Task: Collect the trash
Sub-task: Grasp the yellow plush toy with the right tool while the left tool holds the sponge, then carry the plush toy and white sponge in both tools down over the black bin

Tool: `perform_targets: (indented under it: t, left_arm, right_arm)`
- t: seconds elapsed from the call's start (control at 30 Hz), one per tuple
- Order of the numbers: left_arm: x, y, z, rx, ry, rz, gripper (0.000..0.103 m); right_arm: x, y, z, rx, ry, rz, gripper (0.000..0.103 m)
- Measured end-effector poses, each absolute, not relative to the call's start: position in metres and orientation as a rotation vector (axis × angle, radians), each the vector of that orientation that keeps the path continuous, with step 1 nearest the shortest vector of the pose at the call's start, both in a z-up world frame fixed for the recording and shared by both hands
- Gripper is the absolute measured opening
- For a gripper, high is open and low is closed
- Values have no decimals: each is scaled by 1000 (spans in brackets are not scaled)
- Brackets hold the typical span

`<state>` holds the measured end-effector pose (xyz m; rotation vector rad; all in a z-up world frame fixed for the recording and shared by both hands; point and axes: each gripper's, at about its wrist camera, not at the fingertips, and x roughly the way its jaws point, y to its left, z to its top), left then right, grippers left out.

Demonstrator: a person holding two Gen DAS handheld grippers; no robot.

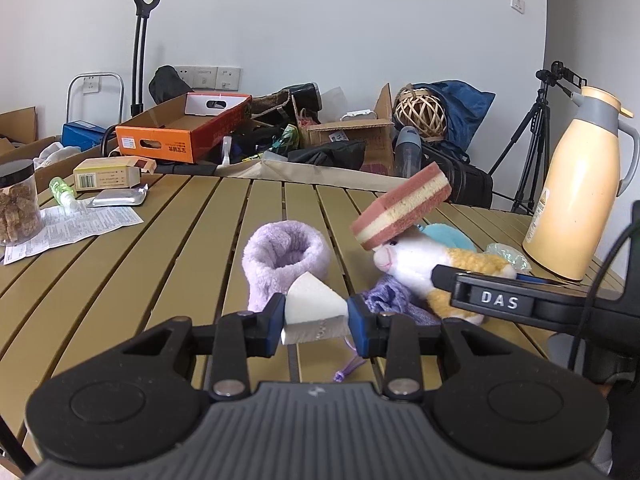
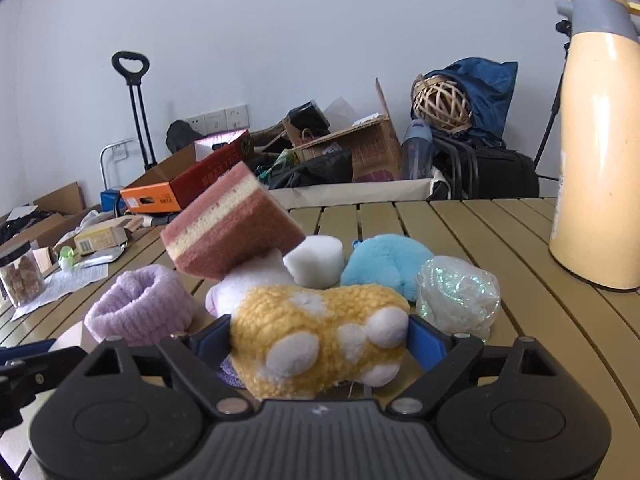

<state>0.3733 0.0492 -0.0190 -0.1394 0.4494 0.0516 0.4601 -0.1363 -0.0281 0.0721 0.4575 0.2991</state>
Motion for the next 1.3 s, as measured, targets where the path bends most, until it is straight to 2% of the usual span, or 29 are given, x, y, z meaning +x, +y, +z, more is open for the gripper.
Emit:
perform_targets:
  t: [0.37,1.3]
  left_arm:
    - [369,50,-14,-147,433,52,34]
    - [327,34,-2,-121,371,12,35]
  right_arm:
    - [427,-152,-2,103,342,242,88]
    - [352,-189,24,122,232,224,88]
